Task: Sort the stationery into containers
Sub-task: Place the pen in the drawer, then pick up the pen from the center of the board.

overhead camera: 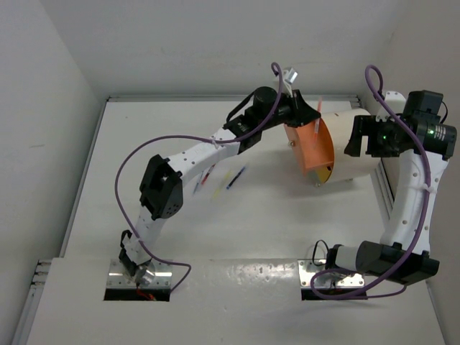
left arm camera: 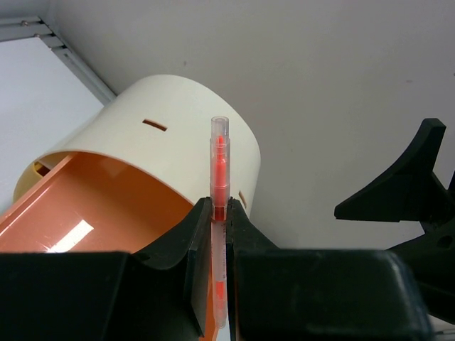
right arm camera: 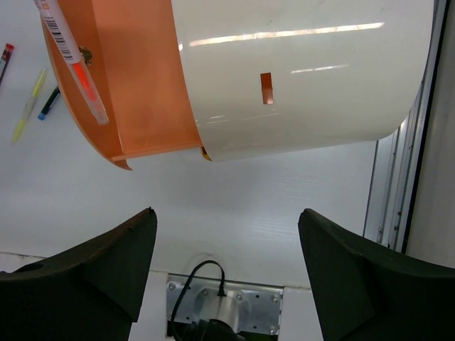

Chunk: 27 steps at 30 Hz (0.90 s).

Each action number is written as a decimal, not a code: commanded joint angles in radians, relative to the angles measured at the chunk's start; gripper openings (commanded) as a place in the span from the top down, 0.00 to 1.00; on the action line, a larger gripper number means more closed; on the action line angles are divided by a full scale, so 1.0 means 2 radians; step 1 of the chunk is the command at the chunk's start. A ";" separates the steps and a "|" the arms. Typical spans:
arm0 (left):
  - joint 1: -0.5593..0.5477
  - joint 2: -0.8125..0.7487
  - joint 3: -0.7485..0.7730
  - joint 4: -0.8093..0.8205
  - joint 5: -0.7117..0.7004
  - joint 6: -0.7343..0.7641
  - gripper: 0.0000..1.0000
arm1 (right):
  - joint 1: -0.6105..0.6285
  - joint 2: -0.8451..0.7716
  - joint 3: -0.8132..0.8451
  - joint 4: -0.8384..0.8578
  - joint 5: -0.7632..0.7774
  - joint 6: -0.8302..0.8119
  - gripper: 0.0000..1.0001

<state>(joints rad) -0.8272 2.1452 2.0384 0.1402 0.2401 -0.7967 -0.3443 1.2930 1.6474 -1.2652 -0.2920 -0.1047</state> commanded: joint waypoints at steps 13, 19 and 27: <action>-0.006 -0.010 0.003 -0.013 0.006 0.032 0.20 | 0.000 -0.001 0.005 0.009 -0.009 0.003 0.21; 0.030 -0.062 0.067 -0.097 0.012 0.115 0.17 | 0.000 -0.006 0.008 0.011 -0.012 0.003 0.21; 0.062 -0.215 -0.095 -0.313 -0.061 0.377 0.34 | 0.000 -0.009 0.004 0.015 -0.017 0.003 0.21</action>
<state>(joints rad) -0.6868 1.8370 1.9377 -0.2768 0.1886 -0.3305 -0.3443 1.2903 1.6474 -1.2640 -0.3000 -0.1043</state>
